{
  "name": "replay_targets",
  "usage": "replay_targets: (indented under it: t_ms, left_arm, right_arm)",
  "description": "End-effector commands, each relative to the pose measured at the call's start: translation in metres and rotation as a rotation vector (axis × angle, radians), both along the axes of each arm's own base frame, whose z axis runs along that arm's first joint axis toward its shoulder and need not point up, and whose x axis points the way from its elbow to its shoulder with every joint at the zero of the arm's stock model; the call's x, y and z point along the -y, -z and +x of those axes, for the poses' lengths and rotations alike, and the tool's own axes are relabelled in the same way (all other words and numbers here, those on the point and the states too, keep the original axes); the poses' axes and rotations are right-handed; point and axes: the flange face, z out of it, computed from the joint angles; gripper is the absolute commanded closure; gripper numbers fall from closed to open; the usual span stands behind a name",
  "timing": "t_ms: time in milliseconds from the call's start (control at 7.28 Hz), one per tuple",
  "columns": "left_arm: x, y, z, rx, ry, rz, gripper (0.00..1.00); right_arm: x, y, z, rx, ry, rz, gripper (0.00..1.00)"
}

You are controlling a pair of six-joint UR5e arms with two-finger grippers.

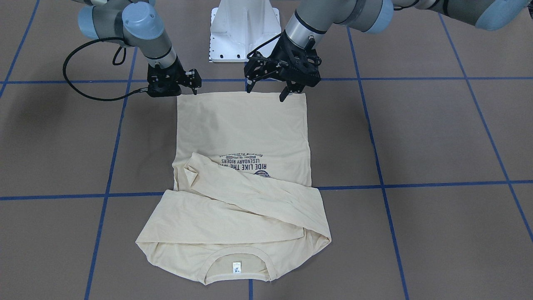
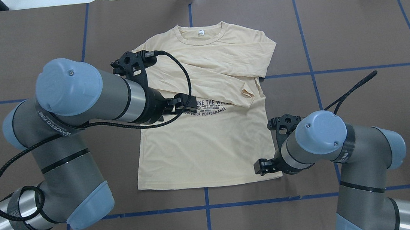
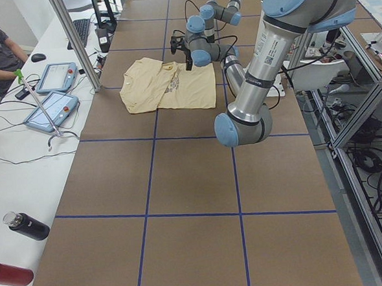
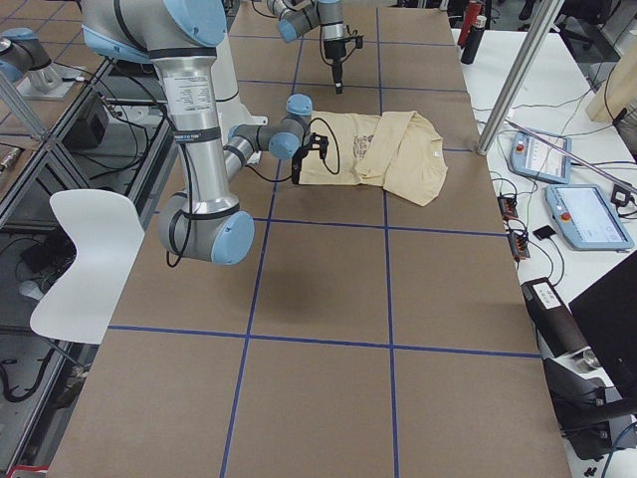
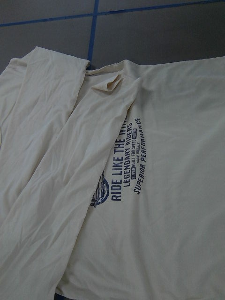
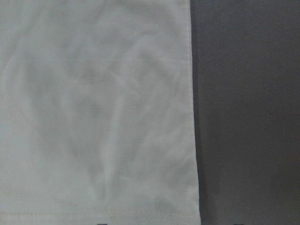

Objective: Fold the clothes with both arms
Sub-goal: 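Lower the right gripper to one hem corner while the left gripper reaches the other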

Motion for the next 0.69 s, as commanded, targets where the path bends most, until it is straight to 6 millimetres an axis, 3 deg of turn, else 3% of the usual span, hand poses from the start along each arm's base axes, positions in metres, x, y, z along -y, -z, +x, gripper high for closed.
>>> replay_targets:
  t_ms: [0,550]
  left_arm:
    - [-0.0004,-0.0021,-0.0005,0.002,-0.001,-0.002,0.00]
    - [-0.0004,0.0006,-0.0005,-0.001,-0.001,0.001,0.00]
  right_arm:
    - [0.0021,-0.0058,-0.0069,-0.016,0.002,-0.008,0.11]
    - [0.0011,-0.0148,-0.0056,-0.029,0.015,-0.032,0.23]
